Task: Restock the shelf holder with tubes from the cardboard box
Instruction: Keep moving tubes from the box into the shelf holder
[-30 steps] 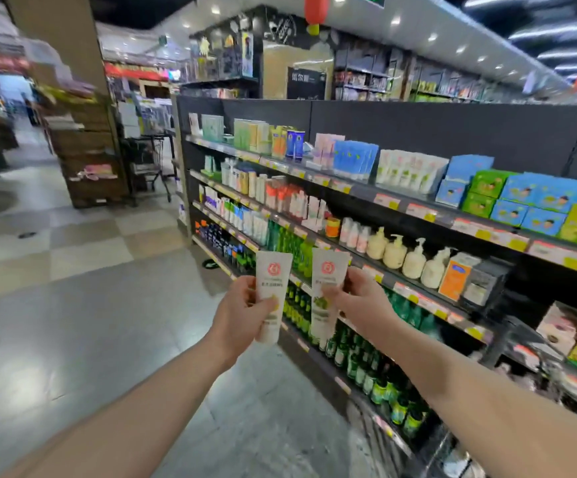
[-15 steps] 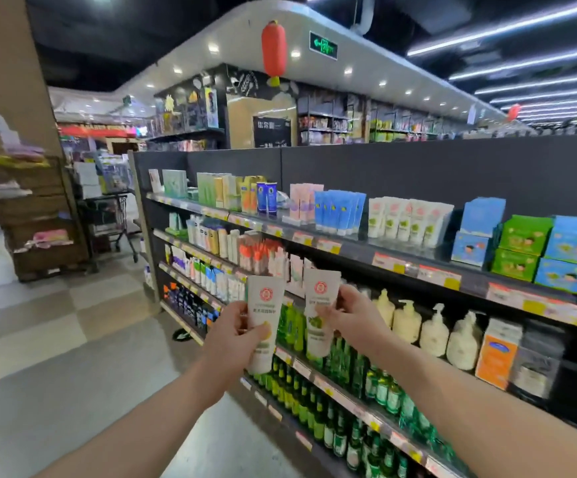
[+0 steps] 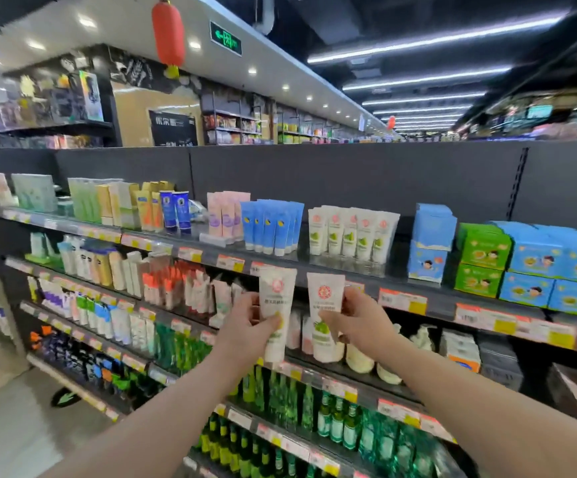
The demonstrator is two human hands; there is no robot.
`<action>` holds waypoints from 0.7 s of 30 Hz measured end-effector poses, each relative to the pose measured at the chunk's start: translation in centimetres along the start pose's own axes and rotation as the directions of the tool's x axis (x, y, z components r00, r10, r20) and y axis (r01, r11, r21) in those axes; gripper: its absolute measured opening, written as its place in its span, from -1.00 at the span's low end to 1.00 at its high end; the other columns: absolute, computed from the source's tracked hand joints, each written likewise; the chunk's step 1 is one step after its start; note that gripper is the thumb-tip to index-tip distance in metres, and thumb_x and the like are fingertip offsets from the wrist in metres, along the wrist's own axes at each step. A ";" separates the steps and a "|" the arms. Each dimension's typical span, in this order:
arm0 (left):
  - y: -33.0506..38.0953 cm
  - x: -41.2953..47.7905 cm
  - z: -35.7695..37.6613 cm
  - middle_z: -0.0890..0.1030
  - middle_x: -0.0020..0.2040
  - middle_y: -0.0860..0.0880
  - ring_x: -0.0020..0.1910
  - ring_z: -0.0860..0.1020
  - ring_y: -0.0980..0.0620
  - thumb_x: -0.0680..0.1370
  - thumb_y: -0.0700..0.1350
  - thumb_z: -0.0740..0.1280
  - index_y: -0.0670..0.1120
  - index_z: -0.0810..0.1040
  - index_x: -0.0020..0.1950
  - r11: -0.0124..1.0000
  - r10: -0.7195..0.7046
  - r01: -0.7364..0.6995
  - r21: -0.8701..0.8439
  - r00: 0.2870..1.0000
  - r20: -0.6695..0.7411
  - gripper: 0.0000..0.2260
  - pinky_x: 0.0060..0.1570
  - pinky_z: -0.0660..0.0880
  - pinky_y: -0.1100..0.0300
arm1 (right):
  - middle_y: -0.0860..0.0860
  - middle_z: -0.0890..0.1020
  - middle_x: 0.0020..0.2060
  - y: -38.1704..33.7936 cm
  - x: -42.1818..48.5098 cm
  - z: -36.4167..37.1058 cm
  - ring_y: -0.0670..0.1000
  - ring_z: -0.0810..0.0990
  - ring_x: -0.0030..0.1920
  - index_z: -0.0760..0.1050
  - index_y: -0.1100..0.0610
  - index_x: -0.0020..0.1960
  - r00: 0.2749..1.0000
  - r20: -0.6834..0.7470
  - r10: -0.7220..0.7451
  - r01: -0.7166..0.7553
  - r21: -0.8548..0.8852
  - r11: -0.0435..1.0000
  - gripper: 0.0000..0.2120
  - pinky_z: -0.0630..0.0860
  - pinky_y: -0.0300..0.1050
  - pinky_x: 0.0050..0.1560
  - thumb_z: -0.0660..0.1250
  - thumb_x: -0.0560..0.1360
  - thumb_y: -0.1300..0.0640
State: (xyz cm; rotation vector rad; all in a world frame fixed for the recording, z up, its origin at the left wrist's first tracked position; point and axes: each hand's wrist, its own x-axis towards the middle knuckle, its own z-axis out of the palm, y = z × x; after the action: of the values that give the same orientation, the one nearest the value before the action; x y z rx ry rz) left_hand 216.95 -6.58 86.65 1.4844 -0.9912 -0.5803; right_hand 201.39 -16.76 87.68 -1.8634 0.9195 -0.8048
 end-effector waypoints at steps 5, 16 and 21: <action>-0.3 8.3 -0.5 0.61 0.00 0.05 -0.04 0.58 0.11 0.52 -0.22 0.34 0.10 0.43 0.01 0.997 0.074 -0.070 -0.041 0.990 0.124 -0.77 -0.18 0.51 0.26 | -0.11 0.63 0.02 -0.6 5.9 -0.5 -0.04 0.61 0.01 0.46 -0.02 0.17 0.979 -0.198 0.047 -0.053 -0.024 0.998 -0.74 0.57 0.00 0.10 0.36 0.51 0.16; -2.1 21.3 1.5 0.56 -0.02 0.09 0.00 0.54 0.11 0.52 -0.25 0.32 0.14 0.40 -0.04 0.980 0.147 -0.095 -0.174 0.938 0.314 -0.73 -0.01 0.48 0.17 | -0.02 0.59 -0.03 0.7 13.2 -3.1 0.01 0.56 -0.03 0.44 0.05 0.08 0.830 -0.545 0.114 -0.188 -0.082 0.979 -0.83 0.50 -0.09 -0.06 0.35 0.51 0.18; -2.6 24.2 3.6 0.57 0.03 0.08 0.03 0.55 0.10 0.52 -0.22 0.33 0.13 0.40 -0.03 0.982 0.168 -0.123 -0.146 0.919 0.356 -0.75 0.04 0.49 0.13 | 0.02 0.60 -0.11 0.8 16.5 -5.9 0.07 0.58 -0.08 0.47 0.04 0.01 0.773 -0.628 0.086 -0.230 -0.151 0.961 -0.88 0.59 0.10 -0.02 0.35 0.49 0.15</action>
State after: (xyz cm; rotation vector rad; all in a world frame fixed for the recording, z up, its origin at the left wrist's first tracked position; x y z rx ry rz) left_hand 227.03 -28.99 88.01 1.2036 -1.3207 -0.8143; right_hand 204.87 -33.42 91.93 -1.6819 1.6157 -1.2881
